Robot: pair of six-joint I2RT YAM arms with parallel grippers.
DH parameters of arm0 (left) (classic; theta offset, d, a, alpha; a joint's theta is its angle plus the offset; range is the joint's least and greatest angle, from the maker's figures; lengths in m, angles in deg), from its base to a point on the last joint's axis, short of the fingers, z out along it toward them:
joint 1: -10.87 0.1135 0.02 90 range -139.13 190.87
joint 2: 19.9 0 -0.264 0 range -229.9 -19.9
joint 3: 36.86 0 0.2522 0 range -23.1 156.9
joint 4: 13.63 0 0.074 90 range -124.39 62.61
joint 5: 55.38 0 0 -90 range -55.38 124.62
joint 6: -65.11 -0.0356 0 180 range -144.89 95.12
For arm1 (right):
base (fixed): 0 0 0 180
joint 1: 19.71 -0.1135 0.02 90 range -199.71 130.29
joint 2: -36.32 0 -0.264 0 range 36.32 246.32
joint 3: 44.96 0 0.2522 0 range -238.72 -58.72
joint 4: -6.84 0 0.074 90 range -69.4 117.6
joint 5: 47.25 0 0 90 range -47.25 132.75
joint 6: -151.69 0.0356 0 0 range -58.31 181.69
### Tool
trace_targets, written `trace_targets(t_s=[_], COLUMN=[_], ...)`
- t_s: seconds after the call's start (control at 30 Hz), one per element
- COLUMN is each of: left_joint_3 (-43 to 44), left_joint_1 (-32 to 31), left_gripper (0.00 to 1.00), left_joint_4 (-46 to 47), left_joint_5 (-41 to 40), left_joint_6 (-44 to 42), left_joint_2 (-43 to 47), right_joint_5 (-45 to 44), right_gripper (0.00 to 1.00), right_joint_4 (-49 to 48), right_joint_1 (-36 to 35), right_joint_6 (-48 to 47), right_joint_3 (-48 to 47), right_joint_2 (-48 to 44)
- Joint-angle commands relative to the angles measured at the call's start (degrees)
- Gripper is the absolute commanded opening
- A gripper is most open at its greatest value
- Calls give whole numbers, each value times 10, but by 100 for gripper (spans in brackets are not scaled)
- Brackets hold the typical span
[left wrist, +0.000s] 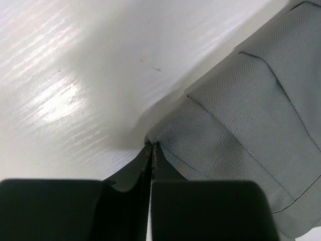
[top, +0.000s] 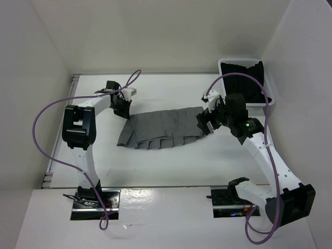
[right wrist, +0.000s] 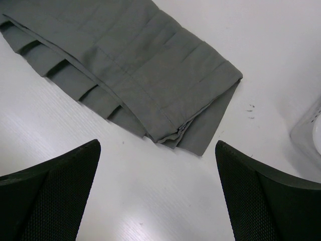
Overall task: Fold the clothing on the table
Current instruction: Fold the skirt
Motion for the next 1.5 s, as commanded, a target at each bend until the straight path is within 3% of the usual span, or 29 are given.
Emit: trace_targets(t_s=[0.0, 0.53, 0.63, 0.77, 0.87, 1.13, 1.47], left_joint_3=[-40, -150, -156, -156, -156, -151, -84], left_joint_1=[7, 86, 86, 91, 91, 102, 129], left_gripper=[0, 2, 41, 70, 77, 76, 72], left_joint_4=[-22, -32, -45, -45, -45, -51, -123], left_joint_5=[-33, -32, -17, 1, 6, 51, 143], left_joint_6=[20, 14, 3, -20, -43, -111, -157], left_joint_2=[7, 108, 132, 155, 162, 151, 157], right_joint_5=[-24, -38, -33, -27, -27, -16, -16], right_gripper=[99, 99, 99, 99, 99, 99, 99], right_joint_4=[-19, -14, -14, -14, -14, -9, -9], right_joint_1=[5, 5, 5, 5, 5, 5, 5], right_joint_6=[16, 22, 22, 22, 22, 16, 16], right_joint_3=[-3, -9, -9, -9, -9, -4, -4], right_joint_2=[26, 48, 42, 37, 31, 26, 26])
